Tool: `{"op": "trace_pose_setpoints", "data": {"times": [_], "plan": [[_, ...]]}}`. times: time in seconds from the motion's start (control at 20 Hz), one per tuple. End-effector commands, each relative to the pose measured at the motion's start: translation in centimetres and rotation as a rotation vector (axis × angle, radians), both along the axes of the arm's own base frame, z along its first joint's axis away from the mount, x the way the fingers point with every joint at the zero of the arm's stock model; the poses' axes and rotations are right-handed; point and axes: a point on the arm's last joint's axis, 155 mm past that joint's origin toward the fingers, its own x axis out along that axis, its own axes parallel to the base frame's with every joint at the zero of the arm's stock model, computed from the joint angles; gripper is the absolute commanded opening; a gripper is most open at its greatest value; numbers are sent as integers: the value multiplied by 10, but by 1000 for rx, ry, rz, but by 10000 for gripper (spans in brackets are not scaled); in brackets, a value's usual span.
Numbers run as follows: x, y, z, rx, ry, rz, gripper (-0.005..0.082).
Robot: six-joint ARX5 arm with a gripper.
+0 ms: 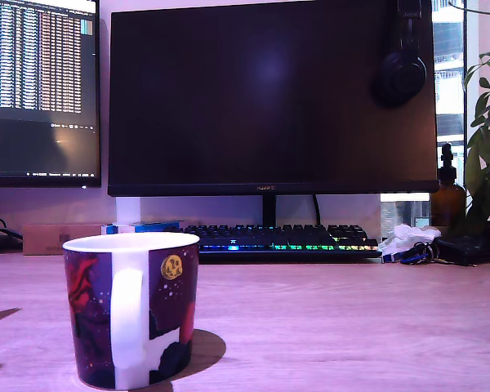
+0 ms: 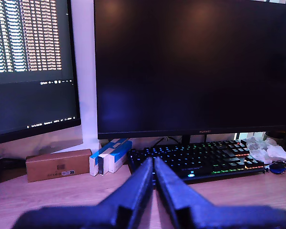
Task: Pick up the coffee capsules on the table and drop them inside the coffee cup
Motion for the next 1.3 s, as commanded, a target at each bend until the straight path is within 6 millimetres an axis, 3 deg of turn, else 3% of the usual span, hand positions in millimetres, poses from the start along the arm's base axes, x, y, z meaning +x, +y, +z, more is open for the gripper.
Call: {"op": "trace_pose_setpoints", "data": {"times": [0.0, 0.35, 0.55, 1.05, 1.25], "plan": [[9, 14, -32, 20, 106, 80, -19], [9, 13, -33, 21, 107, 75, -19], [12, 0, -40, 31, 137, 6, -19], [45, -21, -62, 115, 178, -98, -19], [46, -30, -71, 120, 138, -148, -19]]}}
